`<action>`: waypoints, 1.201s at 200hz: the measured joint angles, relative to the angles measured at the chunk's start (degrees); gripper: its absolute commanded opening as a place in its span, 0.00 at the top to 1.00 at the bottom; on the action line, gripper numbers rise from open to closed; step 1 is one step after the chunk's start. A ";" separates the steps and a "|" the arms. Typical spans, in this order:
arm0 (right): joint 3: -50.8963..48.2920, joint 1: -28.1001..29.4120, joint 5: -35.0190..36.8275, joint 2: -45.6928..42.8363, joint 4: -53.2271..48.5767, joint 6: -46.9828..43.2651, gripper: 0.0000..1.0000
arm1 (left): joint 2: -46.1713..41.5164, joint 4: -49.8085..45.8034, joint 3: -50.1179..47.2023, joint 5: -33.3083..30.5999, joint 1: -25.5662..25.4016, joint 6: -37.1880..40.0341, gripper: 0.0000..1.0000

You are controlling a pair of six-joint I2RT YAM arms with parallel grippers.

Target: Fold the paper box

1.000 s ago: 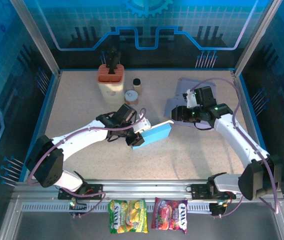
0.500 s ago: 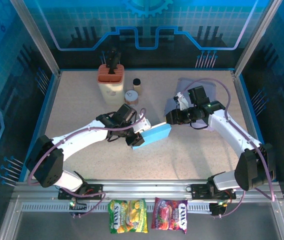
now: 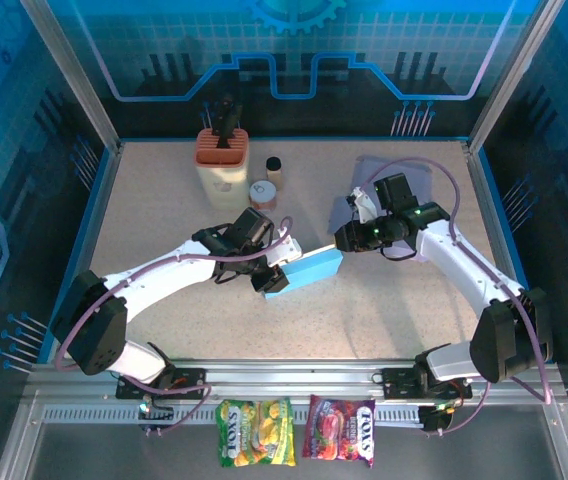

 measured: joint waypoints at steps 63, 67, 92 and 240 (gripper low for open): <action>0.00 1.68 3.63 -0.63 -0.83 -1.29 0.79 | 0.00 -0.28 0.09 0.00 0.00 0.20 0.59; 0.00 1.81 3.93 -0.72 -0.87 -1.33 0.79 | 0.00 -0.28 0.09 0.00 0.00 0.17 0.59; 0.00 2.60 5.68 -1.16 -1.01 -1.62 0.80 | 0.00 -0.33 0.11 0.00 0.00 0.17 0.59; -1.86 3.61 9.97 -2.97 -1.62 -2.45 0.73 | 0.00 -0.87 0.31 0.00 0.00 0.20 0.59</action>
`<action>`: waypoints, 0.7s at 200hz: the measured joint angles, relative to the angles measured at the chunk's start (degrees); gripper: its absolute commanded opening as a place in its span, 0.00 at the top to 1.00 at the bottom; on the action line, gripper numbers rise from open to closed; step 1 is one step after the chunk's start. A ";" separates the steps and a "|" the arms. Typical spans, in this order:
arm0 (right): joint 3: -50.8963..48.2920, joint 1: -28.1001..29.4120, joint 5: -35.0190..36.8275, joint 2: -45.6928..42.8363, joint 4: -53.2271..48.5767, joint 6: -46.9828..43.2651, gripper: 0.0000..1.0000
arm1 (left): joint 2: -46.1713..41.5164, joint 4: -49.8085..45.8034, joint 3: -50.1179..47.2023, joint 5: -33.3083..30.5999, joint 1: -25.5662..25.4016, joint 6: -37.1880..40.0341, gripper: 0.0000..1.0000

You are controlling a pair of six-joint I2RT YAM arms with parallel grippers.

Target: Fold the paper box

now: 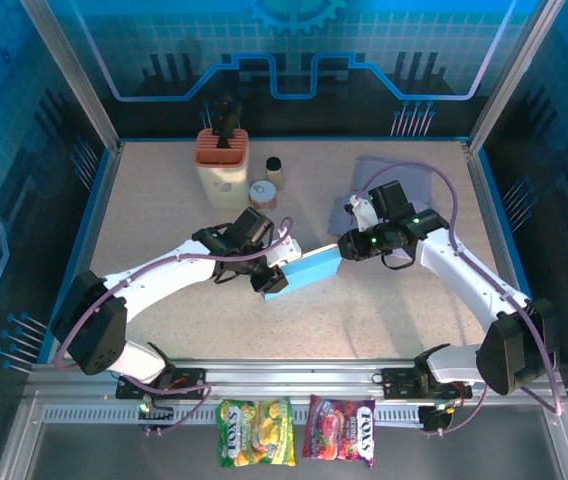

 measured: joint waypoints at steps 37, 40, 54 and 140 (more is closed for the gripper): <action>0.90 0.00 0.55 1.79 -0.07 -1.05 0.72 | 0.00 -0.04 0.00 0.00 0.00 0.00 0.59; 0.96 0.00 0.57 1.90 -0.04 -1.11 0.73 | 0.00 -0.04 0.00 0.00 0.00 0.00 0.59; 1.18 0.00 0.57 2.19 -0.04 -1.36 0.75 | 0.00 -0.04 0.00 0.00 0.00 0.00 0.59; 2.19 0.98 2.23 2.75 -0.22 -1.92 0.84 | 0.00 -0.66 0.00 0.00 0.00 0.00 0.59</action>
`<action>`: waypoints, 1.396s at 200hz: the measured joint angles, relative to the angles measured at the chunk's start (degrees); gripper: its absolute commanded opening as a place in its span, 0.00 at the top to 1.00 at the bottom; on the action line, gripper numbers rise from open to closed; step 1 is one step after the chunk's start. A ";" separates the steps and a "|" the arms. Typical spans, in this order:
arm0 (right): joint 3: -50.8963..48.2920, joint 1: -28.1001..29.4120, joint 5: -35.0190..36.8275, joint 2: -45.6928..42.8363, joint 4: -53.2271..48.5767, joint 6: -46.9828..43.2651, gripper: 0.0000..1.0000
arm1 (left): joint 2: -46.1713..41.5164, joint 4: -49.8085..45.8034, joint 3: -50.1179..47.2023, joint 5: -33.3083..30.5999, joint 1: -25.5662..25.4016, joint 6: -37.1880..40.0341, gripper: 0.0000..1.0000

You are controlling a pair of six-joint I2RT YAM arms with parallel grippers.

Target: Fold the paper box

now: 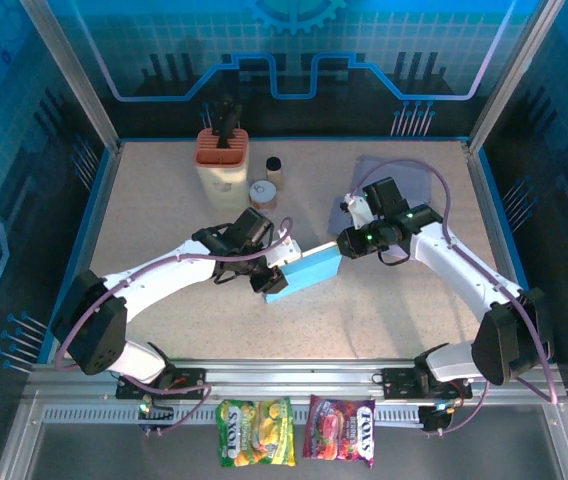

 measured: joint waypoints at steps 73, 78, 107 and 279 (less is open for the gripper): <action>1.51 2.78 5.33 0.98 -0.20 -0.35 1.00 | 0.00 -0.85 0.00 0.00 0.00 0.02 0.60; 1.55 3.04 5.90 0.98 -0.20 -0.33 1.00 | 0.00 -0.85 0.00 0.00 0.00 0.00 0.59; 1.57 4.46 8.41 0.85 -0.20 0.26 1.00 | 0.00 -0.85 0.00 -0.02 0.00 0.00 0.61; -6.16 8.02 16.50 -5.55 3.89 8.83 1.00 | -1.29 -0.15 -0.04 -3.54 0.02 -2.08 0.41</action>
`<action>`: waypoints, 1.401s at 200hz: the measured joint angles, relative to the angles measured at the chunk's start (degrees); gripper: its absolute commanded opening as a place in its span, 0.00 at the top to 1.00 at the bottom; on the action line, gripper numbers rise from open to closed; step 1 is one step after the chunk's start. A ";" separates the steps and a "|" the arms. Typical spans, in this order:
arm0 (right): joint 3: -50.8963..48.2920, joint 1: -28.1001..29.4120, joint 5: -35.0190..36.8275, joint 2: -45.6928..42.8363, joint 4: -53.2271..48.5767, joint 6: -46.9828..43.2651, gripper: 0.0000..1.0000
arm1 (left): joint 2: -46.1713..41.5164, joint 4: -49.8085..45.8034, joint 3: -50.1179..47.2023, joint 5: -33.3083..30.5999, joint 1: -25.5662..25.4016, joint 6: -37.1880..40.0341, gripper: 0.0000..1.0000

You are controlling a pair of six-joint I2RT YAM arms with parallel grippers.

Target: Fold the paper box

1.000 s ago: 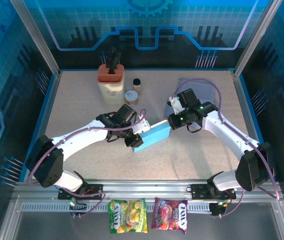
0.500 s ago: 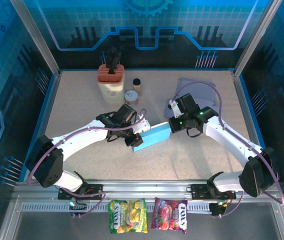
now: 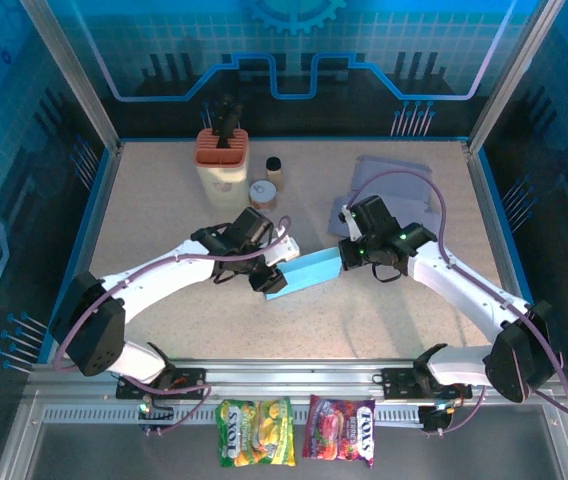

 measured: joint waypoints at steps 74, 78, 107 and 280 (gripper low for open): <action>1.03 1.14 2.10 0.09 -2.27 5.66 1.00 | -13.64 1.62 -2.69 -4.79 0.00 -12.59 0.35; 1.18 1.22 2.19 0.15 -2.54 5.97 1.00 | -14.21 1.53 -2.71 -5.16 -0.02 -13.51 0.35; 2.01 1.97 2.78 0.70 -3.50 7.91 1.00 | -17.75 -0.31 -2.75 -8.37 0.00 -20.87 0.46; 6.01 3.37 4.31 3.91 -7.96 12.55 1.00 | -3.52 -14.23 9.42 -10.49 2.51 -30.91 0.72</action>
